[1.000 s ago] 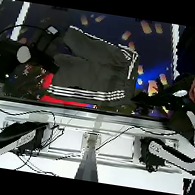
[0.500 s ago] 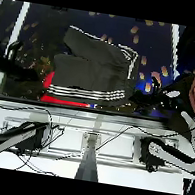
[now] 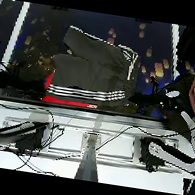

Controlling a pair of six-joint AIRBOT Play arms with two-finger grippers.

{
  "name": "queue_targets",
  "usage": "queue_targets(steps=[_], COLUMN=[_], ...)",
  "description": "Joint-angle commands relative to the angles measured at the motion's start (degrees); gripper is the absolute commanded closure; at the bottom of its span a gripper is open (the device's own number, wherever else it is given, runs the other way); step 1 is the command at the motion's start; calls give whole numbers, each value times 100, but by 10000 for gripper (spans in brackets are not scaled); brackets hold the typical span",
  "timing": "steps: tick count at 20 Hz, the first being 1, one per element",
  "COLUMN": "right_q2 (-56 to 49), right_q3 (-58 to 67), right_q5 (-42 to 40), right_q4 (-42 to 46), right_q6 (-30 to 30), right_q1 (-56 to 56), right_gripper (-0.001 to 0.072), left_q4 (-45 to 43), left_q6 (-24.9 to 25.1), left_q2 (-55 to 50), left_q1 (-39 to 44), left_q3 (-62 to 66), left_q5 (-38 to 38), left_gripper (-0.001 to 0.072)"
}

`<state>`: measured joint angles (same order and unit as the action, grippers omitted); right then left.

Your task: Fold the clothes and pants, and hang the long-sleeved shirts on hangers.

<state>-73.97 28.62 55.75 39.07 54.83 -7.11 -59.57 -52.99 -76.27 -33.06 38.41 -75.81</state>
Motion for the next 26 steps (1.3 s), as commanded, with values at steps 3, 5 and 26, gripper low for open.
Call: queue_targets(steps=[3, 5, 26], right_q2=[4, 4, 3185], right_q3=[2, 2, 4116], right_q5=[7, -9, 17], right_q4=[-28, -26, -684], right_q6=[-55, -57, -111], right_q1=[7, 7, 1943], right_gripper=[683, 684, 684], left_q4=[459, 461, 2830], left_q6=[988, 1152, 1707], left_q2=[-629, -629, 3917], left_q1=[90, 247, 730], left_q3=[-57, -57, 3029], left_q5=[24, 151, 3333], left_gripper=[212, 274, 696])
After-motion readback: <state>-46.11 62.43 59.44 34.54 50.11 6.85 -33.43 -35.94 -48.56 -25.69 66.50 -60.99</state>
